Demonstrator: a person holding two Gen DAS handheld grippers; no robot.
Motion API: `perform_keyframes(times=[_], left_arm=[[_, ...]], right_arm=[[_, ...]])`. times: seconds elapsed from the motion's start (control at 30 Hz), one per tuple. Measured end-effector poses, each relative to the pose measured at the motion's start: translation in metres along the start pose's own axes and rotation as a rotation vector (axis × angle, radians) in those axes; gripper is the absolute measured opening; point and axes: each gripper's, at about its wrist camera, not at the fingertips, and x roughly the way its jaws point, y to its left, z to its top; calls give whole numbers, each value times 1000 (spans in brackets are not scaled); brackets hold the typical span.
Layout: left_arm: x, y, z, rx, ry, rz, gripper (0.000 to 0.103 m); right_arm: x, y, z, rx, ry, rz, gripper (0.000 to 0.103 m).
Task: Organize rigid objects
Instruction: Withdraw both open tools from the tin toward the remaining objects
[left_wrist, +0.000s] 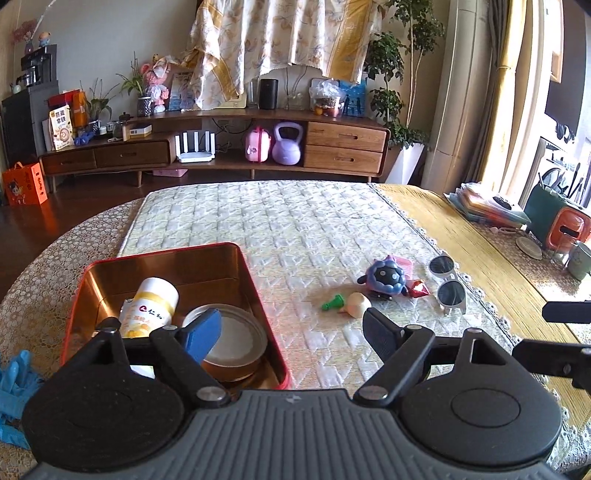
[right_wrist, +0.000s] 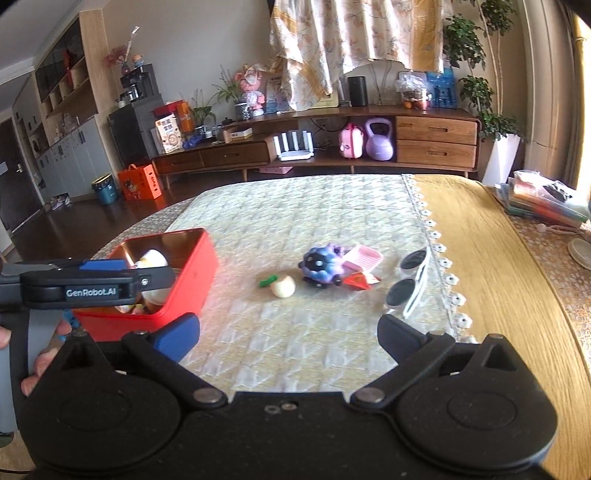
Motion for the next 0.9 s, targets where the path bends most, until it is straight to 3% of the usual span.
perform_keyframes(times=[0.4, 0.57, 0.9], left_arm=[[36, -52, -10, 69, 13, -62, 84], [55, -63, -8, 87, 3, -77, 84], [95, -73, -14, 87, 57, -105, 84]], right_arm=[[25, -71, -6, 44, 27, -126, 103], [46, -84, -11, 3, 58, -137, 103], [76, -95, -13, -25, 102, -129, 100]])
